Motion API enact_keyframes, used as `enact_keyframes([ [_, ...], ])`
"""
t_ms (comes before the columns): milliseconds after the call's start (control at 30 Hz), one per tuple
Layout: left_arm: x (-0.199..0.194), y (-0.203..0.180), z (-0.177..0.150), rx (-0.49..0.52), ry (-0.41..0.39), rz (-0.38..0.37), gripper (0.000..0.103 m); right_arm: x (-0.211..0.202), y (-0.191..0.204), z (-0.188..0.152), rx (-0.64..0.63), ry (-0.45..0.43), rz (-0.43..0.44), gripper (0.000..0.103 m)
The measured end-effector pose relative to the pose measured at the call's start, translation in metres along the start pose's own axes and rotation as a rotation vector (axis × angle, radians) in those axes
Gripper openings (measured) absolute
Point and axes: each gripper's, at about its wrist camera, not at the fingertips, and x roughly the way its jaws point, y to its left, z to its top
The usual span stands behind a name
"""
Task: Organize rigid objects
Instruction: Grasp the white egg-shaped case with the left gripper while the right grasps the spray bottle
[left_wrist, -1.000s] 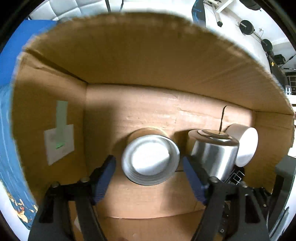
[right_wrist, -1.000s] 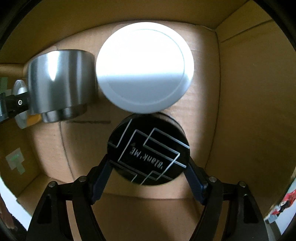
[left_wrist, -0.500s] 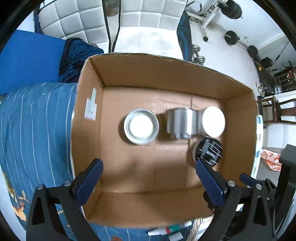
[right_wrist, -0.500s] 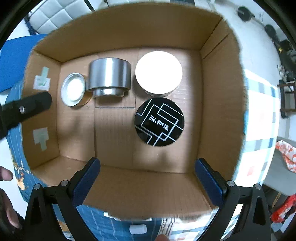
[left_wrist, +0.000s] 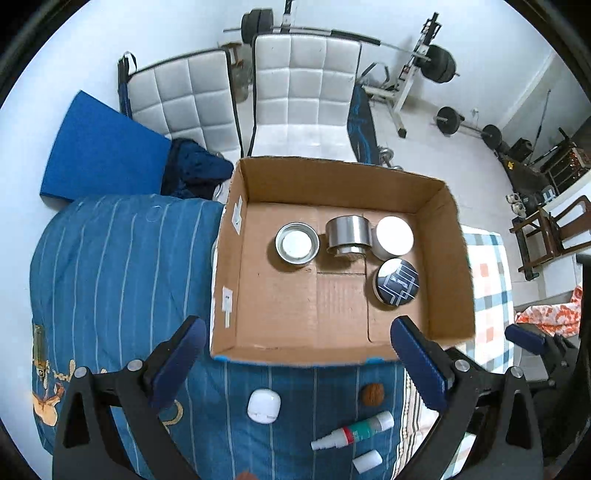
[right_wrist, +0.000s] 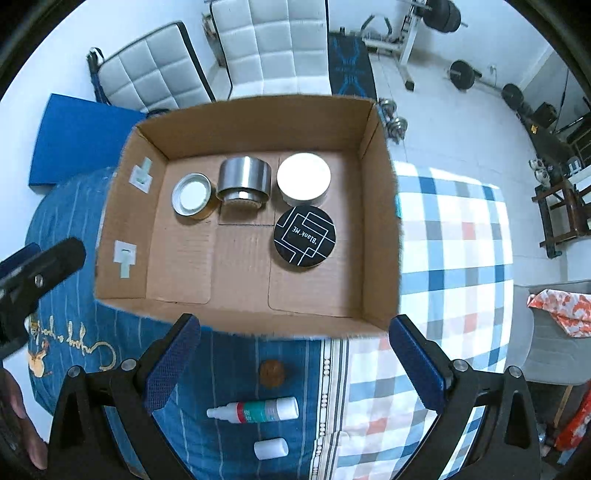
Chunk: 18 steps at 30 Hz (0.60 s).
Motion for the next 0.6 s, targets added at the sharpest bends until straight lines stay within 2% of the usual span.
enact_keyframes([
  [433,-0.080,-0.010,-0.050,0.059,-0.126,0.002,0.103,-0.082,-0.002,-0.050,0.002,-0.161,0.044,0.103],
  [600,-0.086,-0.008,-0.065,0.049,-0.127,-0.004,0.103,-0.090,-0.001,-0.065,0.002,-0.173,0.051,0.103],
])
